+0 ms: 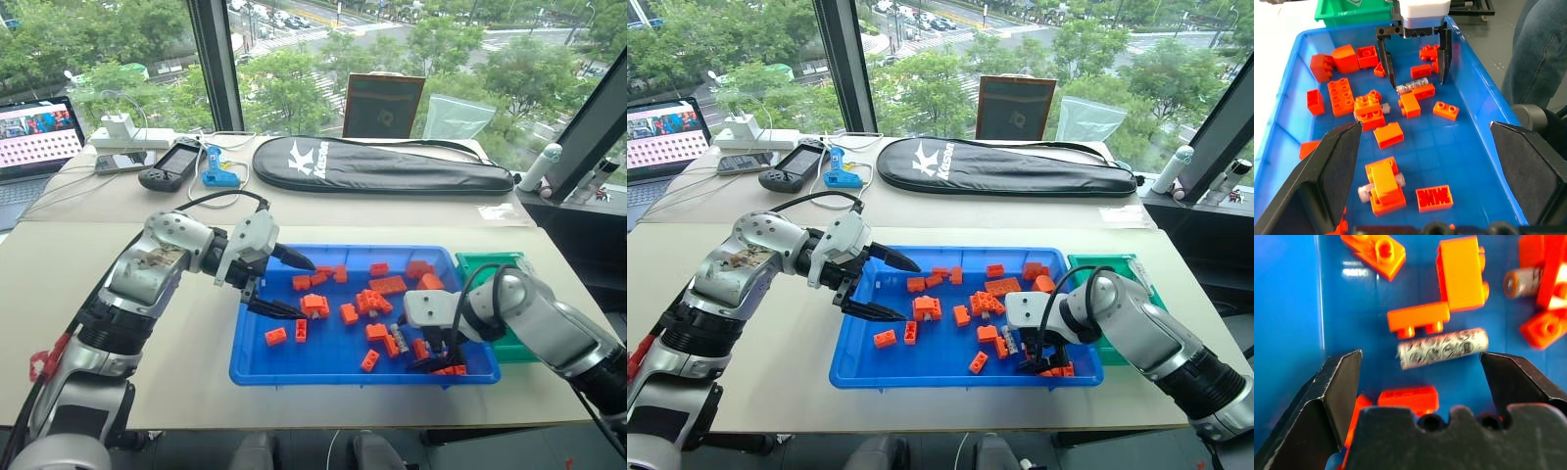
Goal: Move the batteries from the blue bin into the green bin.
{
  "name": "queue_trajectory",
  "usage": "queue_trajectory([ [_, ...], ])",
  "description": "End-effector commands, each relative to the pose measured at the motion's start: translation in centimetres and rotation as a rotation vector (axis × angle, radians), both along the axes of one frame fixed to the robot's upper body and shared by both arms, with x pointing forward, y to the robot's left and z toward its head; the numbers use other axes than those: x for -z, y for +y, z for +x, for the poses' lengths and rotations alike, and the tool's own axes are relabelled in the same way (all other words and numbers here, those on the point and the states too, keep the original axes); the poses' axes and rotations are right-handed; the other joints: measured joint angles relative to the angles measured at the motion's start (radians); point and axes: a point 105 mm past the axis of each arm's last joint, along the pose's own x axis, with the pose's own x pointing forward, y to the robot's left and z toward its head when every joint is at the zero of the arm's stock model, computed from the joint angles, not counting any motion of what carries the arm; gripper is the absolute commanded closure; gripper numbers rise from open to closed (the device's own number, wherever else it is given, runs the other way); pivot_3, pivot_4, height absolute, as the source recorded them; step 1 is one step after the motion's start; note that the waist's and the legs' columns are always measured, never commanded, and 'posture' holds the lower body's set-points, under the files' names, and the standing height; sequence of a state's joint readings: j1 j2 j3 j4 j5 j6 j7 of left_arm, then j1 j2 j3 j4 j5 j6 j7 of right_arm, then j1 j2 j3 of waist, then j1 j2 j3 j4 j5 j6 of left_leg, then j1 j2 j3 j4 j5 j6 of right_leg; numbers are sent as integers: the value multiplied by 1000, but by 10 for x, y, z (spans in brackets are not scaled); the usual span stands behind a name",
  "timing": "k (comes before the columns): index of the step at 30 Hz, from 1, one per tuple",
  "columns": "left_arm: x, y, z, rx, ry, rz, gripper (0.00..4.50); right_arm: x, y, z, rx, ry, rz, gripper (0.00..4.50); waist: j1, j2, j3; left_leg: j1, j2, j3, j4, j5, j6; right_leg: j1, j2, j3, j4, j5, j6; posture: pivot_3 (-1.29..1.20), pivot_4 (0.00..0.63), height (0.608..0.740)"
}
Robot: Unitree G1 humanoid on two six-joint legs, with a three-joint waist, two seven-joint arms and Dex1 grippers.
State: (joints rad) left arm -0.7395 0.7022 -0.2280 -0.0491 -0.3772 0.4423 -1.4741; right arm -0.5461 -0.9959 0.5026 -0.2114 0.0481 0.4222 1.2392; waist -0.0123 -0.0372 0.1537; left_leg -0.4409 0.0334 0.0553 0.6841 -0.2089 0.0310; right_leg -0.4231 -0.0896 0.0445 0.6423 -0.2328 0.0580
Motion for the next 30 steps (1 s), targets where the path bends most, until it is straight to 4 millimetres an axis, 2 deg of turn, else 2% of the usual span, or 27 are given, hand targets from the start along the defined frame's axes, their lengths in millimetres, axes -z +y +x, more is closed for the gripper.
queue_trajectory([
  [1,-15,-5,3,-21,-75,-45,0,-1,-2,11,-24,-68,-32,35,0,0,0,0,0,0,0,0,0,0,0,0,0,0,0,0,150,734],
  [9,-17,-6,3,-21,-72,-54,0,7,-1,7,-51,-34,-37,35,1,0,0,1,0,0,0,0,0,1,0,0,0,0,0,0,150,734],
  [12,-17,-5,3,-20,-73,-51,0,8,-4,4,-53,-18,-45,785,1,0,0,1,0,0,0,0,0,2,0,0,0,0,0,0,150,734],
  [15,-17,-6,4,-19,-74,-50,0,9,-5,4,-43,-10,-42,1812,1,0,0,1,0,0,0,0,0,2,0,0,0,0,0,0,150,734],
  [16,-17,-7,4,-18,-75,-50,0,9,-5,3,-41,-8,-41,2006,1,0,0,1,0,0,0,0,0,2,0,0,0,0,0,0,150,734],
  [21,-18,-8,5,-13,-76,-49,0,1,-5,4,-17,-20,-13,2010,2,0,0,1,0,0,0,0,0,2,0,0,0,0,0,0,150,734],
  [24,-19,-9,5,-4,-75,-52,0,-20,-7,3,40,-24,45,2010,4,0,0,1,0,0,0,0,0,2,0,0,0,0,0,0,150,734],
  [25,-22,-11,7,-9,-49,-70,0,-32,-7,4,80,-24,96,2010,4,0,0,1,0,0,0,0,0,1,0,0,0,0,0,0,150,734],
  [27,-43,-18,18,-53,15,-184,0,-73,-8,4,187,-10,257,2010,8,0,0,1,0,0,0,0,0,1,0,0,0,0,0,0,150,734],
  [28,-51,-20,18,-42,36,-223,0,-89,-14,1,220,-15,287,2010,10,0,1,1,-1,0,0,0,0,1,0,0,0,0,0,0,150,734],
  [30,-59,-23,14,-2,37,-256,0,-105,-33,-1,281,-59,260,2010,12,0,2,0,0,-1,1,0,0,1,0,0,1,0,0,0,150,734],
])
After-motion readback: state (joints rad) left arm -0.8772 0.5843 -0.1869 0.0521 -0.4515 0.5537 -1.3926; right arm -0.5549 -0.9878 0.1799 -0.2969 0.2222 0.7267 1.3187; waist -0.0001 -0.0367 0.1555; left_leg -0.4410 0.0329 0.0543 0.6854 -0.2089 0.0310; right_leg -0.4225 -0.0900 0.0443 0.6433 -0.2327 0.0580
